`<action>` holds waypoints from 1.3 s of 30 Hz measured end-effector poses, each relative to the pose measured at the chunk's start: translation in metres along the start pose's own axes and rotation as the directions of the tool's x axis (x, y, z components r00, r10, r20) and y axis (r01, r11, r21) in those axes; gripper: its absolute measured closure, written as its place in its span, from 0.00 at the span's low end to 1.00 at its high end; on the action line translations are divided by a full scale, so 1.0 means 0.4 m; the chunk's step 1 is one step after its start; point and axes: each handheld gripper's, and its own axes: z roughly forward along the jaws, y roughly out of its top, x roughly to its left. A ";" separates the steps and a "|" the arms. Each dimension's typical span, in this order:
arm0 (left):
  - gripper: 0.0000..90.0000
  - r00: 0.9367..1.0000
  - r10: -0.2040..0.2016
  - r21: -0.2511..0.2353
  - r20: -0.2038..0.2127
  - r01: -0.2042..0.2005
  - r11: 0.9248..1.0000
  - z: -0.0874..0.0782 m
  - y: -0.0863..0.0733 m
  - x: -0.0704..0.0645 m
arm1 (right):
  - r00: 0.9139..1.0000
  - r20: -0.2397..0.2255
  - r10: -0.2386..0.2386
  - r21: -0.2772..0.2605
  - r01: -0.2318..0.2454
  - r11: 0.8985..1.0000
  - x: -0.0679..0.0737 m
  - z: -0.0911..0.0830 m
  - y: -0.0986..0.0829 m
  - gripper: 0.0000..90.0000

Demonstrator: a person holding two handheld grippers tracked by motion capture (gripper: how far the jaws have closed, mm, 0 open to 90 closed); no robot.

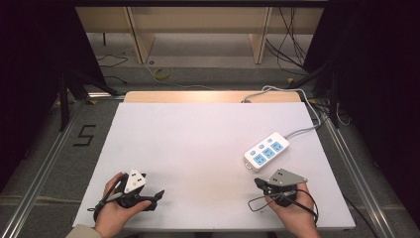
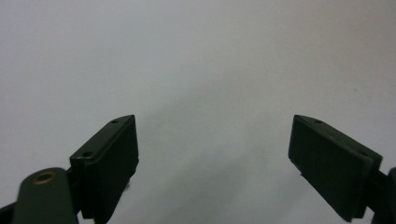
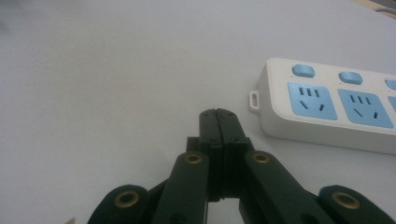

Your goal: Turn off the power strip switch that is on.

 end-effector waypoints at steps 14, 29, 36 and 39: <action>0.17 1.000 0.002 -0.003 0.003 -0.002 1.000 0.001 0.000 -0.001 | 0.999 0.037 0.009 -0.008 -0.008 1.000 -0.018 -0.001 0.016 1.00; 0.17 1.000 0.011 -0.002 0.003 -0.011 1.000 0.000 0.000 -0.002 | 0.997 0.072 0.015 -0.005 -0.015 1.000 -0.040 0.000 0.031 1.00; 0.17 1.000 0.012 -0.003 0.003 -0.012 1.000 0.001 0.000 -0.003 | 0.996 0.088 0.029 0.002 -0.030 1.000 -0.055 0.005 0.036 1.00; 0.17 1.000 0.013 -0.003 0.003 -0.013 1.000 0.001 0.000 -0.003 | 0.995 0.090 0.035 0.004 -0.036 0.999 -0.062 0.009 0.039 1.00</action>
